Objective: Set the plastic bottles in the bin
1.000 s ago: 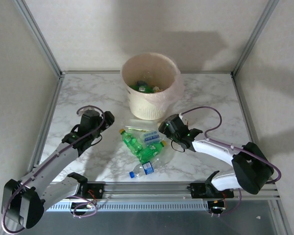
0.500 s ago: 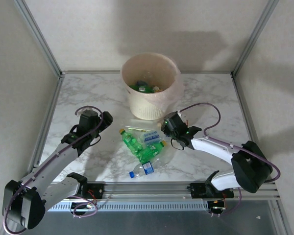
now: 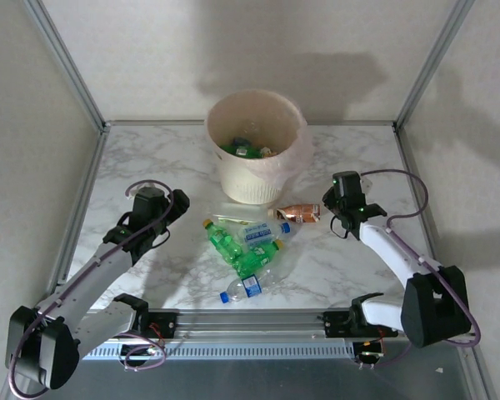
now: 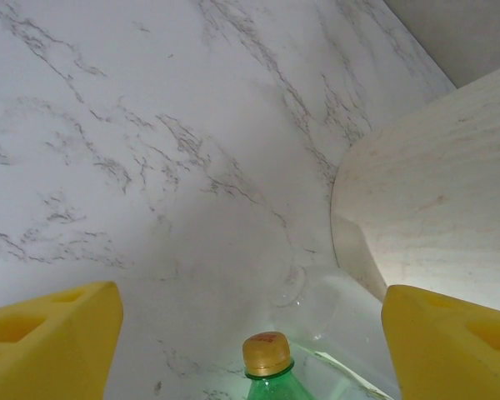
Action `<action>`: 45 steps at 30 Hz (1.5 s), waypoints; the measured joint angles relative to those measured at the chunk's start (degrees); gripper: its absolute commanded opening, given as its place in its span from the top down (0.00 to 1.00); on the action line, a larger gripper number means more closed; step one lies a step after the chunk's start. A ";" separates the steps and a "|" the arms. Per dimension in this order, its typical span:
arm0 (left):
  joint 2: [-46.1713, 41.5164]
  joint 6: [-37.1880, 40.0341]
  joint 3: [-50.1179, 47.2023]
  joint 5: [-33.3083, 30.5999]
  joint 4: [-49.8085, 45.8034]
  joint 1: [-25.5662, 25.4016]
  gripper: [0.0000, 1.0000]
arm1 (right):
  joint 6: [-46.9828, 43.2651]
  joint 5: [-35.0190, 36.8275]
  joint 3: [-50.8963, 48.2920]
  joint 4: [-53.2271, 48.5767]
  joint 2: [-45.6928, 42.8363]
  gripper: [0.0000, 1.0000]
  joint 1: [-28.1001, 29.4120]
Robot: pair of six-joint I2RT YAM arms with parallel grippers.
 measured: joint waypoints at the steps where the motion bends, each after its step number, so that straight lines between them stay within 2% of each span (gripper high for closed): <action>1: 0.22 0.00 0.00 0.07 0.02 0.13 0.19 | -0.57 -1.33 -0.48 1.01 0.85 0.66 -1.22; 7: 1.44 -0.04 0.00 0.44 0.11 1.14 0.19 | -2.73 -7.54 -2.89 5.18 5.81 0.69 -5.60; 20: 2.86 -1.05 0.00 1.49 0.13 2.45 0.17 | -5.42 -15.72 -7.87 13.97 9.51 0.70 -5.25; 32: 5.44 -3.06 0.00 1.66 0.61 3.10 0.10 | -4.33 -16.20 -8.83 17.27 10.25 0.70 1.86; 39: 9.14 -5.55 0.02 1.68 1.46 3.39 0.10 | -3.15 -15.39 -8.81 17.70 12.96 0.69 7.13; 41: 10.14 -6.56 0.02 1.68 2.01 3.39 0.10 | -2.78 -14.97 -8.74 17.57 13.31 0.68 8.13; 43: 11.37 -7.65 0.02 1.75 2.97 3.39 0.10 | -2.38 -14.45 -8.50 17.35 13.31 0.63 8.68; 45: 13.22 -8.90 0.02 1.90 4.24 3.39 0.10 | -1.64 -13.38 -8.15 16.85 12.98 0.49 8.87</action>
